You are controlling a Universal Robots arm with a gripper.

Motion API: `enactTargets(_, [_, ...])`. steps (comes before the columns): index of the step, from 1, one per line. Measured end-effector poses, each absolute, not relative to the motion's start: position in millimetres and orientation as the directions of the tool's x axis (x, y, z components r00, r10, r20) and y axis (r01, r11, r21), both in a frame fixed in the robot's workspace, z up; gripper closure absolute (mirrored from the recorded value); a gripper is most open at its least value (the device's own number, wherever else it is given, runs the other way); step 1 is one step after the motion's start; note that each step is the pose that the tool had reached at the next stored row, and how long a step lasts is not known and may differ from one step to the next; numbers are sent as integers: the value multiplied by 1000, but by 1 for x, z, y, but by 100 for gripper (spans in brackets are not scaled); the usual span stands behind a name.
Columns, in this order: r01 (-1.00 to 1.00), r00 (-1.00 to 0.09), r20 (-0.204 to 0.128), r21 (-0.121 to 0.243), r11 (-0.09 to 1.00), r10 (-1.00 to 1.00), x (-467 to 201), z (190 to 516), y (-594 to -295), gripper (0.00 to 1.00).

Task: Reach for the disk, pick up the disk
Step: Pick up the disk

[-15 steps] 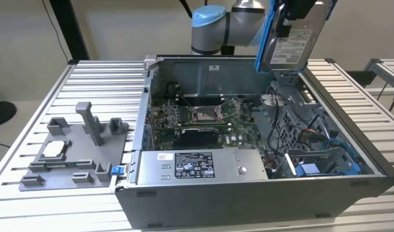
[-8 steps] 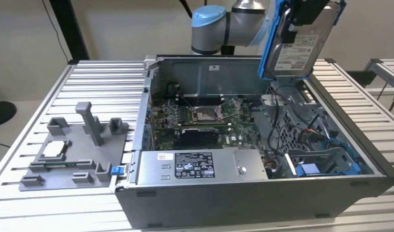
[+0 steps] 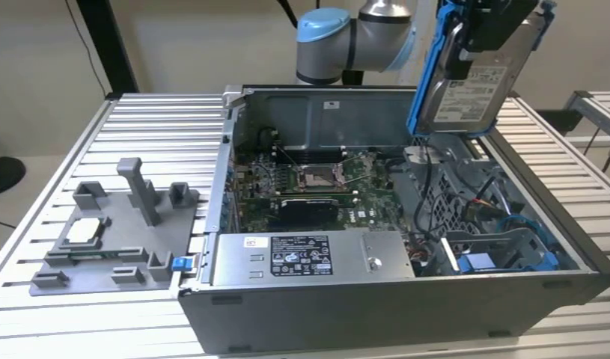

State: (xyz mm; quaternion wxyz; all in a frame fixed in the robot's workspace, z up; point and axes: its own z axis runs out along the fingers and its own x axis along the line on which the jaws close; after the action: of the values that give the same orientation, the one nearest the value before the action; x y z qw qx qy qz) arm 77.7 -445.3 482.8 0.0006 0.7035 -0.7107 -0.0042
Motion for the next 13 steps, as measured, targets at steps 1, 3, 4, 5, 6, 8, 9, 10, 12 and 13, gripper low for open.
enactTargets(1, [-1000,-10,-5,7,10,-1000,78,483,-449,100])
enactTargets(3, [-1000,-10,-5,7,10,-1000,78,483,-456,100])
enactTargets(4, [-1000,-10,-5,7,10,-1000,78,483,-460,100])
enactTargets(5, [-1000,-10,-5,7,10,-1000,78,483,-464,100])
enactTargets(6, [-1000,-10,-5,7,10,-1000,78,483,-467,100])
enactTargets(8, [-1000,-10,-5,7,10,-1000,78,483,-474,100])
enactTargets(9, [-1000,-10,-5,7,10,-1000,78,483,-477,100])
enactTargets(10, [-1000,-10,-5,7,10,-1000,78,483,-481,100])
enactTargets(12, [-1000,-10,-5,7,10,-1000,78,483,-488,100])
enactTargets(13, [-1000,-10,-5,7,10,-1000,78,483,-492,100])
